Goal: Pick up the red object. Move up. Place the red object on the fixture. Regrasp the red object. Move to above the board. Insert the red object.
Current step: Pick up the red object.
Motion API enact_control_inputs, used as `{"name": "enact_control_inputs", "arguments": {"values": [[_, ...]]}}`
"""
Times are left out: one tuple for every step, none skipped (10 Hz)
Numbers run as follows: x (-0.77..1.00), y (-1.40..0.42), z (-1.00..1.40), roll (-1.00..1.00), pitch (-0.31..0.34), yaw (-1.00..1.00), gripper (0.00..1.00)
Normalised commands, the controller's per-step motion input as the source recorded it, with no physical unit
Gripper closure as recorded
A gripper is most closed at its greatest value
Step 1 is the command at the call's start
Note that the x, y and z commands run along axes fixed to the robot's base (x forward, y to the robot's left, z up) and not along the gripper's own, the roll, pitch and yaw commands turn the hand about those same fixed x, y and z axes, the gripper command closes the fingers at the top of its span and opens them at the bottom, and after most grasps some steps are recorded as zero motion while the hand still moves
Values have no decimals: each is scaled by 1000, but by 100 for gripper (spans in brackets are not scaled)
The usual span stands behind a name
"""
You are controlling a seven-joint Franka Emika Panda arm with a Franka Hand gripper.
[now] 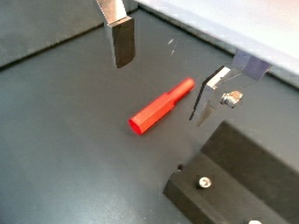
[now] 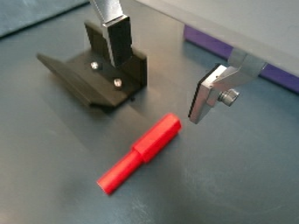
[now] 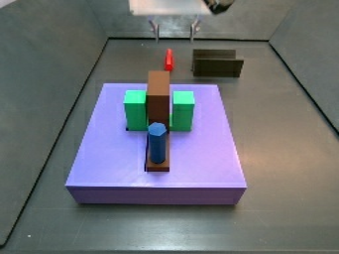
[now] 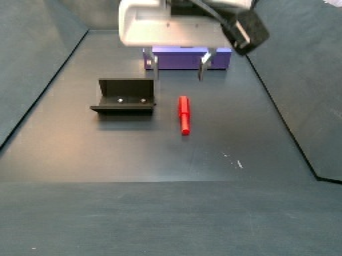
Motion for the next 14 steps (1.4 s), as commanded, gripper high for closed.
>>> {"name": "enact_control_inputs", "arguments": {"values": [[-129,0,-566,-76,-204,0,0],[-71,0,-443,-83,-160,0,0],[0,0,-169,-6,-39,0,0],[0,0,-277,-44,-83,0,0],[0,-26,-451,-89,-177,0,0],[0,-46,-457,-103,-190,0,0],[-3,0,-360,-126,-153,0,0],[-23,0,-334,-119,-129,0,0],[-49,0,-314,-100,-114,0,0],[-57,0,-231,-89,-97,0,0],[-120,0,-117,-150,-139,-60,0],[-146,0,-80,-170,-173,-114,0],[-109,0,-74,-153,-149,-114,0],[-51,0,-34,-116,-107,-54,0]]}}
